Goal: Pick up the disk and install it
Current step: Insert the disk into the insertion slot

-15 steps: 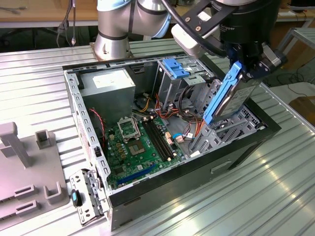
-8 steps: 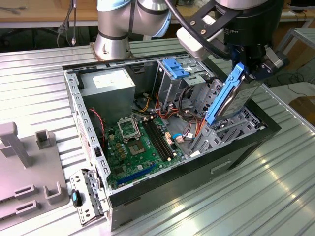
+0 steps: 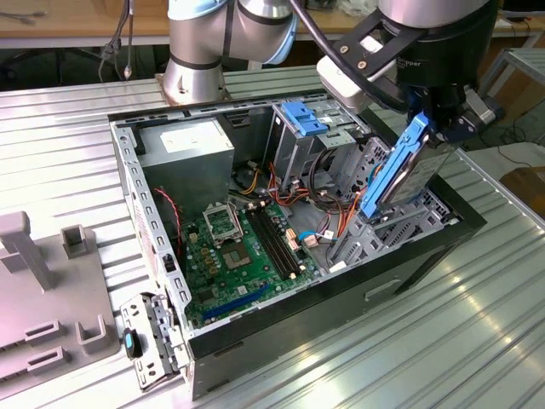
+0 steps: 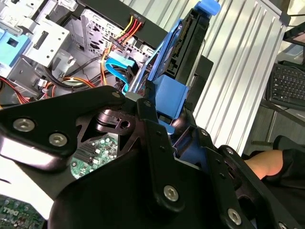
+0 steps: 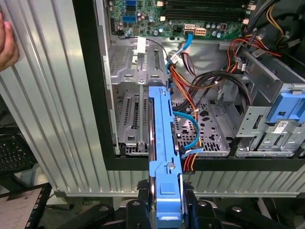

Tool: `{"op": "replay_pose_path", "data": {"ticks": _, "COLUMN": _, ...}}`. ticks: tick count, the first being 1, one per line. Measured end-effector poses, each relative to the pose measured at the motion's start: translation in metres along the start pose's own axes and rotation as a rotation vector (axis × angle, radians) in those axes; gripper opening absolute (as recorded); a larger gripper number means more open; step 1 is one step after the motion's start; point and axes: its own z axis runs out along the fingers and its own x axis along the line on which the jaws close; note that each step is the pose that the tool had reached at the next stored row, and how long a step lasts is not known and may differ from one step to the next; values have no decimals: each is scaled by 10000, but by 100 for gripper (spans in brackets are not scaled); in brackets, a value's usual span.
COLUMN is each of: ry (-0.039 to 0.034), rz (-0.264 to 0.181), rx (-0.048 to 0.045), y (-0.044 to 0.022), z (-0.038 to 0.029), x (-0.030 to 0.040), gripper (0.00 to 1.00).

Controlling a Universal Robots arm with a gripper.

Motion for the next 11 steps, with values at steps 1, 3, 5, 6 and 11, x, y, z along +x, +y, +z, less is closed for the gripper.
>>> {"op": "replay_pose_path", "data": {"ticks": 1, "ry": 1, "rz": -1, "rx": 32, "y": 4, "z": 4, "x": 9, "gripper": 37}}
{"op": "replay_pose_path", "data": {"ticks": 3, "ry": 1, "rz": -2, "rx": 98, "y": 13, "z": 15, "x": 24, "gripper": 37}}
{"op": "replay_pose_path", "data": {"ticks": 5, "ry": 3, "rz": -5, "rx": 132, "y": 27, "z": 31, "x": 35, "gripper": 37}}
{"op": "replay_pose_path", "data": {"ticks": 6, "ry": 3, "rz": -6, "rx": 146, "y": 31, "z": 37, "x": 34, "gripper": 37}}
{"op": "replay_pose_path", "data": {"ticks": 11, "ry": 36, "rz": 30, "rx": 233, "y": 75, "z": 51, "x": 36, "gripper": 37}}
